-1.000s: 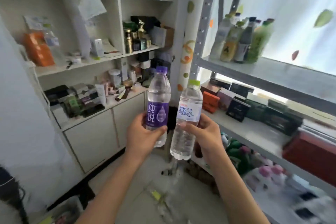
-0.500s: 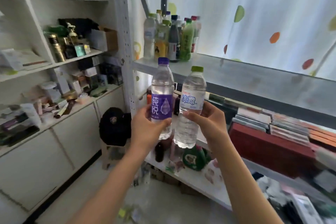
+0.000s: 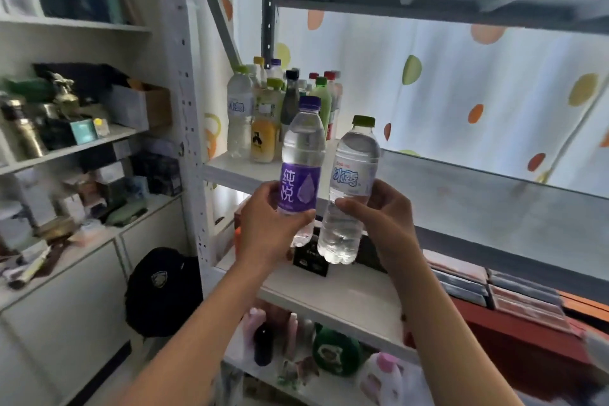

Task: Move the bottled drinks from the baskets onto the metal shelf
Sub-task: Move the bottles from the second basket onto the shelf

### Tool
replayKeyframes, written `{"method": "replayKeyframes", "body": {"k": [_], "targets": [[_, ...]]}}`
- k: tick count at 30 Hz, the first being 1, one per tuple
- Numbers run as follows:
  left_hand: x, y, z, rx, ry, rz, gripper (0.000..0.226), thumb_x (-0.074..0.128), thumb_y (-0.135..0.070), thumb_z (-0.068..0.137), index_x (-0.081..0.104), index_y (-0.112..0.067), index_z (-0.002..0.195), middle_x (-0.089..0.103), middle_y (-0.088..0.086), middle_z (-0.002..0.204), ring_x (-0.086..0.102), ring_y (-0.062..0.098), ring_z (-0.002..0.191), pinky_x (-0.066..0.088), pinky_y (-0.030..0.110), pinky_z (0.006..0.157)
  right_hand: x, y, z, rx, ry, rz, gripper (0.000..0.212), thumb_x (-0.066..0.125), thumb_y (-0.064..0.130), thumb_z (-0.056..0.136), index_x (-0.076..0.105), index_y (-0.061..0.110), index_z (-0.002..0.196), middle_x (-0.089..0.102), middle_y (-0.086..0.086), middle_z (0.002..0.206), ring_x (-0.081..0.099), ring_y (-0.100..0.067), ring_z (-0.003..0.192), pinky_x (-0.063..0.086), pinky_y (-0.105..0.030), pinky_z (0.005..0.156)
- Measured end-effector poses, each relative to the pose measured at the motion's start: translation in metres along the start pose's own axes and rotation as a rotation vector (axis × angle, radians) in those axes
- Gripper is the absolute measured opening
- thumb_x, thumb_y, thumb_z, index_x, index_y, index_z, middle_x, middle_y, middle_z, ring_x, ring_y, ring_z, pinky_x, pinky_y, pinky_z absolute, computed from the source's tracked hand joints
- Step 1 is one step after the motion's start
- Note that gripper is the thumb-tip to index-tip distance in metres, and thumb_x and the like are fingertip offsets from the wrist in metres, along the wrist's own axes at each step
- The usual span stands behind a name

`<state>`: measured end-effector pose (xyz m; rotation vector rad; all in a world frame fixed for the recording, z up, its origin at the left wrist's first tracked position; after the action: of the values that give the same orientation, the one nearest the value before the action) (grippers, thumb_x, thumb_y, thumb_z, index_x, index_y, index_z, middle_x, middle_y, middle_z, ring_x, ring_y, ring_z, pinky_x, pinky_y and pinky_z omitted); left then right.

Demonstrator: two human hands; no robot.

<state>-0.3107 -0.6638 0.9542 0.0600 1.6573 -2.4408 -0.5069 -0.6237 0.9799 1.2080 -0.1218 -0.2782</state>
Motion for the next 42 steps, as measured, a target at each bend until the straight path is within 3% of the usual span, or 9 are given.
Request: {"method": "replayKeyframes", "body": {"k": [2, 14, 18, 22, 26, 29, 36, 38, 42], "targets": [[0.0, 0.001, 0.027, 0.018, 0.003, -0.004, 0.066, 0.091, -0.034, 0.059, 0.057, -0.033, 0.115, 0.067, -0.021, 0.099, 0.063, -0.01, 0.086, 0.048, 0.011, 0.071, 0.008, 0.0, 0.025, -0.014, -0.025, -0.019, 0.041, 0.087, 0.015, 0.072, 0.072, 0.022, 0.109, 0.077, 0.005, 0.099, 0.075, -0.016, 0.09, 0.059, -0.034, 0.078], [0.019, 0.033, 0.156, 0.045, -0.021, -0.033, 0.067, 0.094, -0.024, 0.056, 0.051, -0.031, 0.107, 0.063, -0.021, 0.096, 0.061, -0.002, 0.09, 0.044, 0.014, 0.072, 0.036, -0.011, 0.134, -0.06, -0.164, -0.159, 0.054, 0.09, 0.023, 0.067, 0.07, 0.025, 0.117, 0.072, 0.012, 0.109, 0.067, -0.006, 0.099, 0.053, -0.028, 0.084], [0.039, 0.049, 0.174, 0.078, 0.026, 0.01, 0.066, 0.092, -0.022, 0.06, 0.052, -0.025, 0.113, 0.064, -0.014, 0.103, 0.064, 0.011, 0.097, 0.048, 0.018, 0.078, 0.041, -0.015, 0.157, -0.073, -0.182, -0.16, 0.055, 0.089, 0.021, 0.069, 0.069, 0.021, 0.12, 0.072, 0.01, 0.108, 0.067, -0.005, 0.098, 0.05, -0.021, 0.077], [0.05, 0.057, 0.184, 0.122, -0.006, 0.049, 0.064, 0.09, -0.026, 0.064, 0.05, -0.027, 0.114, 0.062, -0.014, 0.106, 0.062, 0.008, 0.096, 0.046, 0.012, 0.075, 0.043, -0.02, 0.175, -0.073, -0.192, -0.162, 0.048, 0.088, 0.017, 0.07, 0.07, 0.024, 0.114, 0.072, 0.017, 0.098, 0.068, 0.002, 0.088, 0.048, -0.015, 0.069], [0.054, 0.058, 0.2, 0.147, -0.053, 0.164, 0.055, 0.088, -0.027, 0.068, 0.059, -0.019, 0.115, 0.06, -0.001, 0.115, 0.061, 0.016, 0.099, 0.051, 0.024, 0.084, 0.042, -0.025, 0.191, -0.091, -0.203, -0.203, 0.05, 0.087, 0.015, 0.07, 0.07, 0.021, 0.116, 0.074, 0.009, 0.106, 0.069, -0.006, 0.093, 0.053, -0.026, 0.078], [0.057, 0.058, 0.204, 0.161, -0.098, 0.245, 0.058, 0.085, -0.025, 0.072, 0.057, -0.014, 0.121, 0.06, 0.003, 0.119, 0.06, 0.017, 0.103, 0.048, 0.02, 0.084, 0.044, -0.029, 0.202, -0.096, -0.199, -0.256, 0.056, 0.087, 0.016, 0.07, 0.068, 0.017, 0.123, 0.073, 0.001, 0.116, 0.069, -0.015, 0.1, 0.055, -0.034, 0.086], [0.061, 0.064, 0.187, 0.257, -0.236, 0.328, 0.07, 0.076, -0.029, 0.083, 0.041, -0.007, 0.14, 0.056, 0.009, 0.133, 0.056, 0.021, 0.12, 0.048, 0.036, 0.099, 0.051, -0.038, 0.226, -0.106, -0.184, -0.403, 0.053, 0.087, 0.022, 0.07, 0.068, 0.022, 0.119, 0.068, 0.014, 0.103, 0.066, -0.006, 0.09, 0.048, -0.024, 0.076], [0.062, 0.065, 0.185, 0.273, -0.254, 0.353, 0.067, 0.073, -0.029, 0.085, 0.043, -0.007, 0.14, 0.054, 0.01, 0.135, 0.053, 0.024, 0.122, 0.046, 0.037, 0.101, 0.053, -0.043, 0.231, -0.086, -0.168, -0.423, 0.052, 0.087, 0.022, 0.07, 0.068, 0.022, 0.118, 0.067, 0.015, 0.1, 0.065, -0.003, 0.087, 0.051, -0.026, 0.076], [0.061, 0.067, 0.185, 0.251, -0.286, 0.405, 0.065, 0.068, -0.027, 0.09, 0.04, -0.008, 0.145, 0.043, 0.014, 0.145, 0.044, 0.029, 0.131, 0.043, 0.039, 0.107, 0.054, -0.05, 0.241, -0.053, -0.159, -0.425, 0.052, 0.087, 0.021, 0.071, 0.068, 0.02, 0.119, 0.069, 0.011, 0.101, 0.068, -0.014, 0.091, 0.056, -0.035, 0.083]]}}
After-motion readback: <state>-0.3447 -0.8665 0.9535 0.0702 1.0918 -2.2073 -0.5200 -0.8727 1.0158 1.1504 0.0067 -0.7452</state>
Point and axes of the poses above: each hand's wrist, its own z-axis towards the middle knuckle, its own x-axis out of the palm, y = z × x, the point moved 4 cm from there along z, towards the middle knuckle
